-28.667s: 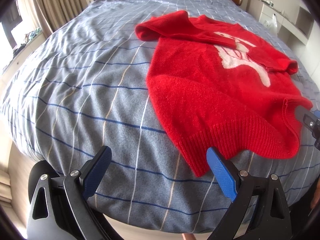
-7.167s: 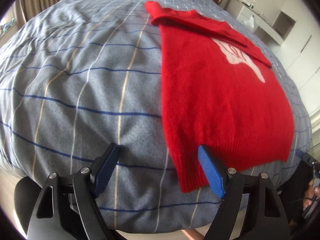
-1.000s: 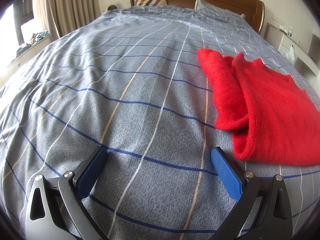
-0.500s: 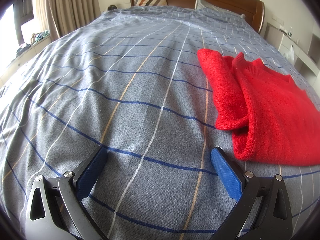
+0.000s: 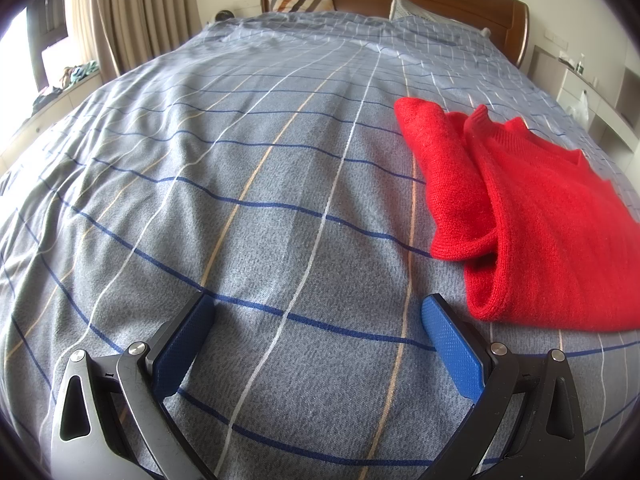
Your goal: Fold small clothes
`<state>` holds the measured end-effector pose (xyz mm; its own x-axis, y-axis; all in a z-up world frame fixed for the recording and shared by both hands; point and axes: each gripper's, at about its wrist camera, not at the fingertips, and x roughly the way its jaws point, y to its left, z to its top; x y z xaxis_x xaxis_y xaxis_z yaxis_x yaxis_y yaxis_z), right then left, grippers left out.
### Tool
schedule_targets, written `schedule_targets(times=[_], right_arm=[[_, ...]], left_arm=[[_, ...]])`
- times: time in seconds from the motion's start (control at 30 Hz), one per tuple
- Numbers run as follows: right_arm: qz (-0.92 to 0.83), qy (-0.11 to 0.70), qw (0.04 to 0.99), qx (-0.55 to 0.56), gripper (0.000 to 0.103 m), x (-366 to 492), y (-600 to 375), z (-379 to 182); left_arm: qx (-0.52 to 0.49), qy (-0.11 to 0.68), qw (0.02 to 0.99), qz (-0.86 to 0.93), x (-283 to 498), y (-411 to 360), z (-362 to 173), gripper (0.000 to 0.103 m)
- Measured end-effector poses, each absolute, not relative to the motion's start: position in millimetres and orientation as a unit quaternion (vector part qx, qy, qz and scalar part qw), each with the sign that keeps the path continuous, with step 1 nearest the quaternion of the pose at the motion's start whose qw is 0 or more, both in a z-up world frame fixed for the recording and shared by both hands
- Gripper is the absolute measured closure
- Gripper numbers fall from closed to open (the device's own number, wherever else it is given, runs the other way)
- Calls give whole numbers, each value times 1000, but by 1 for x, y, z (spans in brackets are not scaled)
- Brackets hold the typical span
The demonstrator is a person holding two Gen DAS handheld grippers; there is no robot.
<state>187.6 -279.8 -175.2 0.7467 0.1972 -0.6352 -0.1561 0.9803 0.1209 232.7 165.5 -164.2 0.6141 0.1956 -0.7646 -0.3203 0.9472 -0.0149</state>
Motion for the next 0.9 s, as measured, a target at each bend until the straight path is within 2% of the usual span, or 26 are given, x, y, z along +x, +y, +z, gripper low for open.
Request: schedule_targets(times=[0.37, 0.47, 0.6, 0.73, 0.83, 0.87, 0.9], right_arm=[[97, 376, 921, 31, 15, 193, -280, -165], [132, 384, 911, 78, 15, 203, -291, -146], [167, 394, 888, 167, 15, 271, -309, -118], [173, 437, 854, 224, 17, 347, -308, -130], [191, 485, 804, 286, 28, 386, -300, -157], [191, 485, 804, 286, 36, 386, -300, -157], [197, 496, 792, 297, 53, 393, -296, -163]], left_arm=[[-71, 419, 893, 147, 235, 163, -165, 0], [-76, 418, 894, 143, 235, 164, -165, 0], [-76, 417, 894, 145, 235, 164, -165, 0], [-74, 417, 894, 146, 235, 164, -165, 0], [-81, 429, 889, 137, 236, 166, -163, 0], [-87, 448, 881, 127, 237, 169, -160, 0], [-94, 468, 871, 118, 236, 171, -157, 0]])
